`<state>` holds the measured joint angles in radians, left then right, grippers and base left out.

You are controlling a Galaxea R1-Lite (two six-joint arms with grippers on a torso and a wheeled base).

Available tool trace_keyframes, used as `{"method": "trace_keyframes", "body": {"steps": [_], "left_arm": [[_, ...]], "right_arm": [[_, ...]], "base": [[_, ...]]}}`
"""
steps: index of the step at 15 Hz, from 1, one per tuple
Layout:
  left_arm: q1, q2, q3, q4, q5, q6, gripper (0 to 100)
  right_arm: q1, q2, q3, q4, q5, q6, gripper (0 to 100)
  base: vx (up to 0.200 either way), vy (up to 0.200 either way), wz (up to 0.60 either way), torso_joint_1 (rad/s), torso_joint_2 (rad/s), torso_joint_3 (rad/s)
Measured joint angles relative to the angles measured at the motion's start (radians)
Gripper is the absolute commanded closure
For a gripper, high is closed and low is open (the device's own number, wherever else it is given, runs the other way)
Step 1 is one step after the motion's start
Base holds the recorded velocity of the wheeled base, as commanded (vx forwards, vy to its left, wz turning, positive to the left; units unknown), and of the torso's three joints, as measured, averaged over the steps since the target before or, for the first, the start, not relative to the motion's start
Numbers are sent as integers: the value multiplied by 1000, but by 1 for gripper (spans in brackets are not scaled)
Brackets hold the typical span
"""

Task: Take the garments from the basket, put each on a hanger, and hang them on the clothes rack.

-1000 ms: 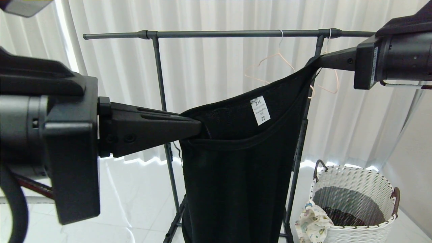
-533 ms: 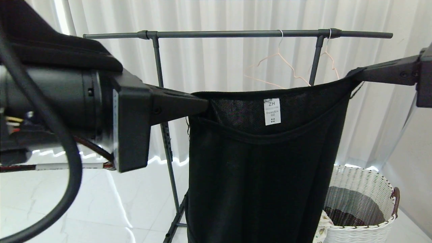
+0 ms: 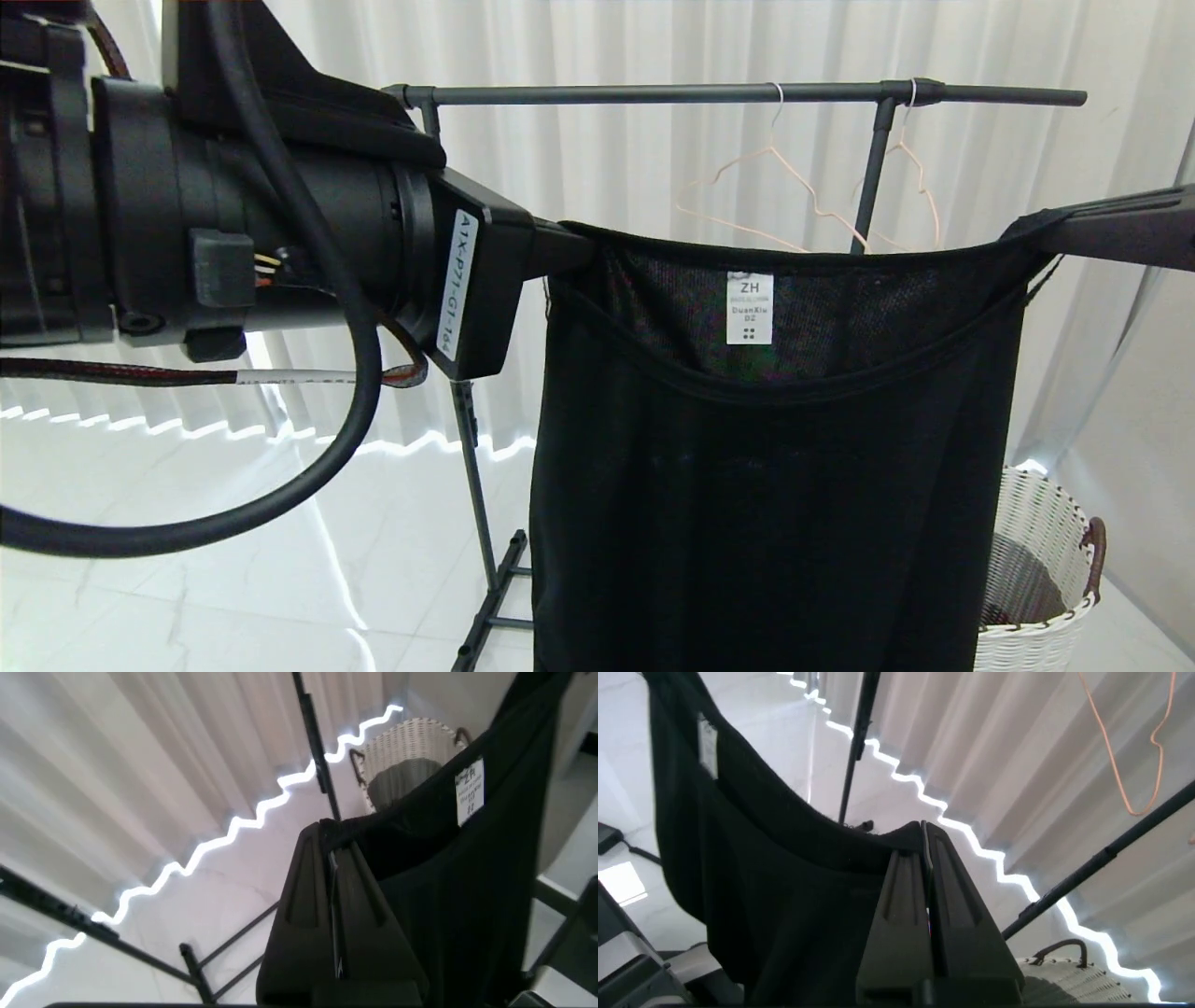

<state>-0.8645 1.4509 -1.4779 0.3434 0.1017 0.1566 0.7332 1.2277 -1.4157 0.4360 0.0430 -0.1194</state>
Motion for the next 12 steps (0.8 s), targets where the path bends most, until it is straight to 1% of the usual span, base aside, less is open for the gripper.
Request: {"method": "trace_keyframes", "body": {"steps": [12], "left_arm": [[1,5,-2,0,1,0,100]], "right_arm": [[0,-1,1,0,-2,1,100]], "base": [[0,0,0,0,0,0]]}}
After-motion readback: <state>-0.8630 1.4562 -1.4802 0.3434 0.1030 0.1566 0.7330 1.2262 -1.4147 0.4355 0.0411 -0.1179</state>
